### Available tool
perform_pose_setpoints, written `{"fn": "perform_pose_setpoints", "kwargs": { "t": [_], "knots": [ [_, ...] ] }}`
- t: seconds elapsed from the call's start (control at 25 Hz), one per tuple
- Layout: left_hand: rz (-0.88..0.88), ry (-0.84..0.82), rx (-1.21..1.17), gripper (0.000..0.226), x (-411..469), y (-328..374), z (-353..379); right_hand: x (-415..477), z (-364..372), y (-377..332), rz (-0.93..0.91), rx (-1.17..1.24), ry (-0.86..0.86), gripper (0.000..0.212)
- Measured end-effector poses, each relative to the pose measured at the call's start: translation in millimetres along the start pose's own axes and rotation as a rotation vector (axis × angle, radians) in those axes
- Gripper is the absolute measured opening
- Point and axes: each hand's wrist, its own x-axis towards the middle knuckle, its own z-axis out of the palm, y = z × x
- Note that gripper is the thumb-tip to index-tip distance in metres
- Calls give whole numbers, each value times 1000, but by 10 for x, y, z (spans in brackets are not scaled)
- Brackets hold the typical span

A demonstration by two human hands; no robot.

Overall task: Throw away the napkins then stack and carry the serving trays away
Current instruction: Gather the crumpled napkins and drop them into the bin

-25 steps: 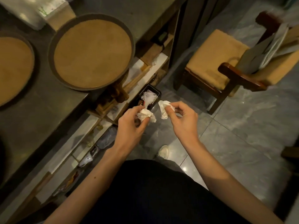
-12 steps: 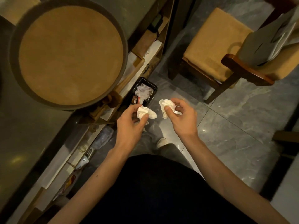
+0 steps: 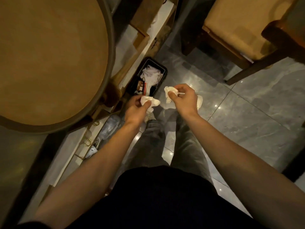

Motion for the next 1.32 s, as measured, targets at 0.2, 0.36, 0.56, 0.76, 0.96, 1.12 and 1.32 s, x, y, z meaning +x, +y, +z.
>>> {"fn": "perform_pose_setpoints", "kwargs": {
  "t": [0.2, 0.36, 0.56, 0.76, 0.96, 1.12, 1.32],
  "knots": [
    [-128, 41, 55, 31, 821, -170, 412, 845, 282, 473, 129, -5, -87, 28],
    [-171, 97, 126, 56, 1557, -645, 592, 1477, 628, 817, 133, -41, -200, 31],
    [-224, 158, 93, 65, 2206, -1001, 762, 2042, 1016, 1177, 32, -133, -264, 25],
    [-244, 193, 36, 59, 2404, -896, 929, 2326, 1262, 1378, 69, -161, -242, 36],
    [-265, 205, 9, 44, 2502, -973, 956, 2373, 1429, 1408, 98, -138, -275, 43],
    [-254, 216, -56, 46, 2547, -992, 970, 2359, 1497, 1440, 139, -104, -295, 55],
    [-255, 204, -115, 55, 2529, -1005, 1039, 2284, 1407, 1455, 143, -50, -322, 63]
  ]
}}
